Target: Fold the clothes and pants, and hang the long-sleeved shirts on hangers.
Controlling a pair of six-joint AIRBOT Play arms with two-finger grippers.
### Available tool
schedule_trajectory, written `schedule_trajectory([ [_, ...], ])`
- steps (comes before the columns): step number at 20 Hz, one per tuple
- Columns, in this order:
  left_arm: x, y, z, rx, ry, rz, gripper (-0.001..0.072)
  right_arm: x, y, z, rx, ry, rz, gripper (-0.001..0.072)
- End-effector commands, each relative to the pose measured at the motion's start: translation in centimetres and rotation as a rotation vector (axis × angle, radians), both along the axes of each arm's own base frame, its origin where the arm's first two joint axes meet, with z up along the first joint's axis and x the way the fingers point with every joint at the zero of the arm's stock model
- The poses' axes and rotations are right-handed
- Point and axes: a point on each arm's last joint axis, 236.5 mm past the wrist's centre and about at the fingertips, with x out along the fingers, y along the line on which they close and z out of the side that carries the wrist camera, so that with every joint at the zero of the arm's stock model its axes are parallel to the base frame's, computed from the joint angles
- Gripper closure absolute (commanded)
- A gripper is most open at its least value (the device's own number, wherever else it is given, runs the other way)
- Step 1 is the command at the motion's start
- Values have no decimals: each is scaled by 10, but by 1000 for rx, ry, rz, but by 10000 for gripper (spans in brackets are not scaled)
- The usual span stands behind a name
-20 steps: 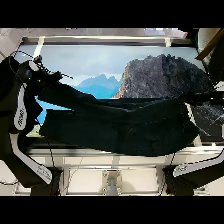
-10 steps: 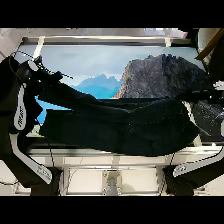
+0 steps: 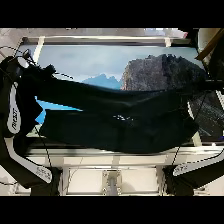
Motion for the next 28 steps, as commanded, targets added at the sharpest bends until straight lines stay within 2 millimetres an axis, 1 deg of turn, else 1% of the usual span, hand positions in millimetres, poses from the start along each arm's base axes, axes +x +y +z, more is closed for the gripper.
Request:
schedule_trajectory([
  [1, 10, 6, -1, -27, -28, 71, 687, -18, -54, -15, -104, 118, -215, 669],
  [2, 14, 11, -3, -44, -36, 111, 687, -18, -64, -14, -109, 112, -264, 669],
  [3, 18, 15, -5, -51, -49, 136, 688, -14, -71, -11, -118, 86, -288, 670],
  [4, 23, 17, -6, -53, -65, 150, 687, -7, -71, -8, -124, 61, -295, 670],
  [6, 34, 11, -11, -68, -97, 157, 687, 3, -66, -12, -136, 44, -285, 669],
  [8, 46, 5, -18, -99, -129, 171, 687, 13, -54, -27, -134, 56, -261, 669],
  [10, 58, 2, -26, -126, -163, 194, 687, 18, -42, -50, -116, 89, -240, 669],
  [11, 63, 1, -29, -144, -175, 207, 663, 21, -37, -60, -104, 103, -235, 669],
  [12, 64, 0, -30, -153, -179, 211, 535, 23, -32, -68, -97, 112, -227, 668],
  [13, 64, 0, -29, -136, -185, 192, 188, 27, -30, -70, -101, 106, -225, 668],
  [14, 64, 1, -24, -122, -195, 175, 51, 30, -30, -67, -104, 91, -229, 649],
  [15, 63, 6, -14, -111, -211, 170, 51, 33, -29, -61, -97, 75, -234, 548],
  [16, 62, 14, 0, -106, -232, 177, 51, 32, -33, -53, -100, 64, -239, 389],
  [17, 59, 23, 19, -102, -256, 187, 52, 31, -38, -42, -104, 53, -244, 310],
  [19, 45, 42, 53, -68, -282, 170, 52, 22, -45, -27, -99, 56, -243, 309],
  [20, 34, 49, 64, -39, -273, 137, 54, 14, -42, -26, -83, 85, -223, 309],
  [21, 20, 54, 68, -17, -237, 109, 55, 6, -38, -30, -66, 113, -190, 309],
  [22, 5, 56, 63, -4, -176, 88, 55, -2, -32, -35, -33, 141, -158, 301],
  [23, -14, 58, 53, 20, -91, 61, 55, -6, -26, -39, 7, 154, -136, 268],
  [24, -31, 62, 41, 54, -7, 38, 55, -7, -20, -42, 62, 151, -120, 246],
  [25, -45, 65, 30, 83, 61, 24, 55, -5, -14, -45, 110, 139, -104, 244],
  [26, -49, 63, 24, 82, 82, 19, 55, 0, -8, -48, 142, 124, -88, 231],
  [28, -43, 59, 16, 67, 63, 41, 55, 8, 0, -58, 178, 115, -82, 227],
])
